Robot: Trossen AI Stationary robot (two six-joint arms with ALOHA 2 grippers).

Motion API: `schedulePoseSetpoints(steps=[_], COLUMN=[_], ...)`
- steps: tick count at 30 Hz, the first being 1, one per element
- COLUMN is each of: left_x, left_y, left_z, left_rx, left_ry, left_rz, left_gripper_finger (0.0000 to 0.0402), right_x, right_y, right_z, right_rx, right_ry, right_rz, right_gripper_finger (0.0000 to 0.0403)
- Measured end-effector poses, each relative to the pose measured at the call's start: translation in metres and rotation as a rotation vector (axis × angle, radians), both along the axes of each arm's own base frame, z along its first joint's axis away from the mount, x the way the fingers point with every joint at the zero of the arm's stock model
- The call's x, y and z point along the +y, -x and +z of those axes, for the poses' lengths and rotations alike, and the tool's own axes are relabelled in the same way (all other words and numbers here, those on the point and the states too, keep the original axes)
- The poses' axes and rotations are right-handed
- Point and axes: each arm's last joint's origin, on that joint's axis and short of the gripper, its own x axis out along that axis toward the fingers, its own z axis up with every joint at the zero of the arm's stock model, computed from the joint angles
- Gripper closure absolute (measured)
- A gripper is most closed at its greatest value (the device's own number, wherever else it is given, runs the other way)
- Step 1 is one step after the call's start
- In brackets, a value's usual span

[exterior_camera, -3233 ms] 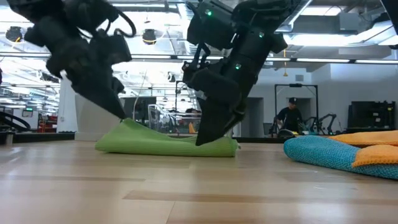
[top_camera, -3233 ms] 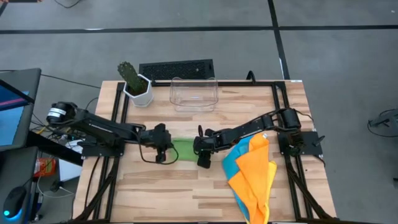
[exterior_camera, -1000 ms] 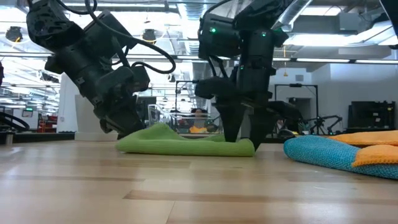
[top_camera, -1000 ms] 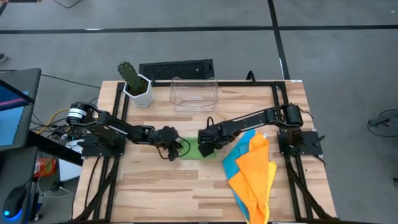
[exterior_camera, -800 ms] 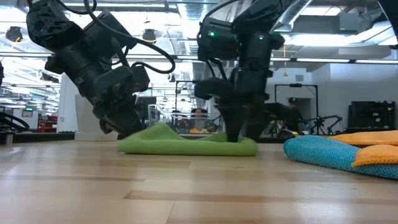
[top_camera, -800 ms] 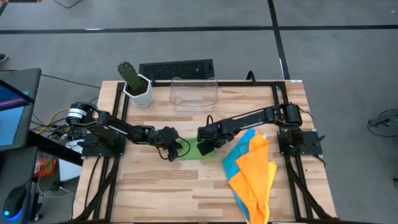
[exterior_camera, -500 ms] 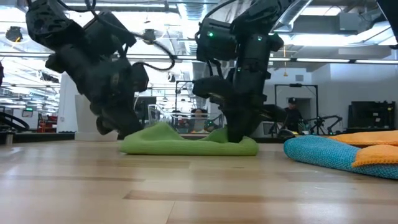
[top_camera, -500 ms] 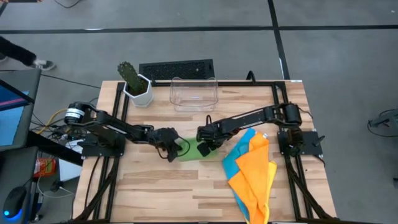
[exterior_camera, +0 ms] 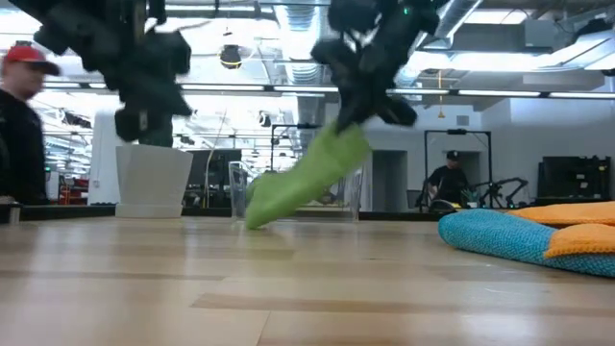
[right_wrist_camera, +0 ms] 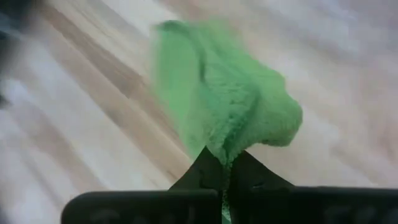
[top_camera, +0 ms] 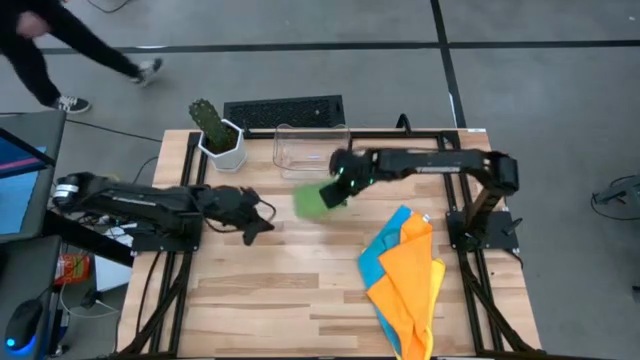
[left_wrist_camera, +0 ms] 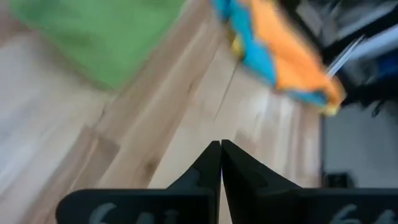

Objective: Fold microfiber towels
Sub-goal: Put the green towel into the transparent bin

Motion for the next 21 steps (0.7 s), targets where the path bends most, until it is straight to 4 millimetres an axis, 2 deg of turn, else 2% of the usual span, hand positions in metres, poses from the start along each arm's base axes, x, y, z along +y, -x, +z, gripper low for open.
schedulePoseSetpoints(steps=[7,13,18,21], left_x=[0.003,0.004,0.004,0.004], left_y=[0.027,0.037,0.039,0.04], left_z=[0.025,0.033,0.033,0.032], left_rx=[-0.133,-0.195,-0.188,-0.181], left_ry=[-0.017,-0.037,-0.039,-0.039], left_rz=[0.102,0.154,0.158,0.158], left_gripper_finger=[0.0398,0.0398,0.0398,0.0398], right_x=[-0.028,-0.064,-0.094,-0.11], right_y=[-0.018,-0.044,-0.069,-0.078], right_z=[0.064,0.076,0.072,0.078], right_rx=[-0.227,-0.287,-0.323,-0.357], right_ry=[0.047,0.084,0.063,0.088], right_rz=[0.048,0.033,0.063,0.059], right_gripper_finger=[0.0382,0.0382,0.0382,0.0382])
